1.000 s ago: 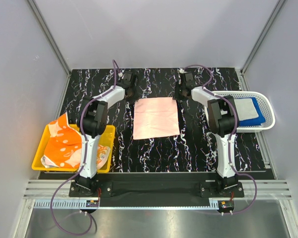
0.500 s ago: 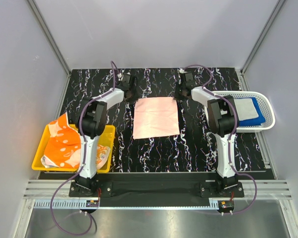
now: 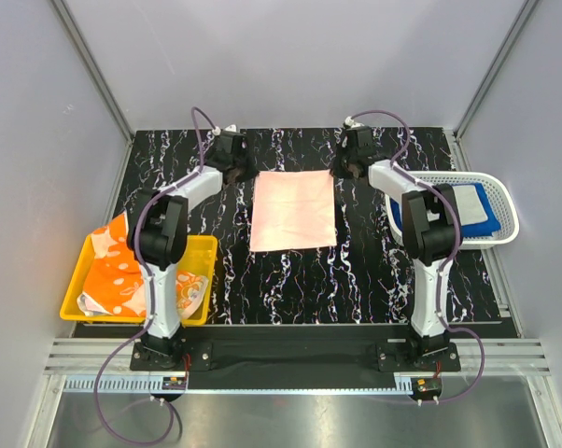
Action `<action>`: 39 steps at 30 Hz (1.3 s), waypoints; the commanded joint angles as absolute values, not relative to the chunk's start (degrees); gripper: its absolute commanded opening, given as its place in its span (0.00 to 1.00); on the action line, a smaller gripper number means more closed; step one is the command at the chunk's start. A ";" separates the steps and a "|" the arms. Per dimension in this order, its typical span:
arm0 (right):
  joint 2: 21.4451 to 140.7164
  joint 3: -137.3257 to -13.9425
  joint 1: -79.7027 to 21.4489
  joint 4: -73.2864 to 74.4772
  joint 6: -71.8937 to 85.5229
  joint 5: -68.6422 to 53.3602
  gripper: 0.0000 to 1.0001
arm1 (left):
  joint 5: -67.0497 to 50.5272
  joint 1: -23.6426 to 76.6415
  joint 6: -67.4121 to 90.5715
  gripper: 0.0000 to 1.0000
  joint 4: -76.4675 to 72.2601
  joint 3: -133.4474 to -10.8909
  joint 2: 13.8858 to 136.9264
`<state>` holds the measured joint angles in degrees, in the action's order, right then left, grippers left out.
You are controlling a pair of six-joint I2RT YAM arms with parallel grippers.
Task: Fold and stack the towels
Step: Fold the towel
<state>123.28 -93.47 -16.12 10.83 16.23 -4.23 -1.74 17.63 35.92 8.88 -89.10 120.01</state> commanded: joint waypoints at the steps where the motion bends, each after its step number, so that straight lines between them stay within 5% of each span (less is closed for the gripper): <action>1: 117.08 -90.71 -15.47 5.81 15.47 -5.71 0.01 | -3.87 17.31 35.51 0.00 3.00 -86.41 114.88; 39: 88.69 -47.99 -17.49 -8.88 24.52 -15.73 0.00 | -4.75 21.36 38.06 0.00 -7.47 -48.87 88.77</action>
<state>91.96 -49.08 -16.67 -6.28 23.88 -14.74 -6.87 21.12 37.85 -3.57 -49.98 91.83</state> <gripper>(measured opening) 0.035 0.012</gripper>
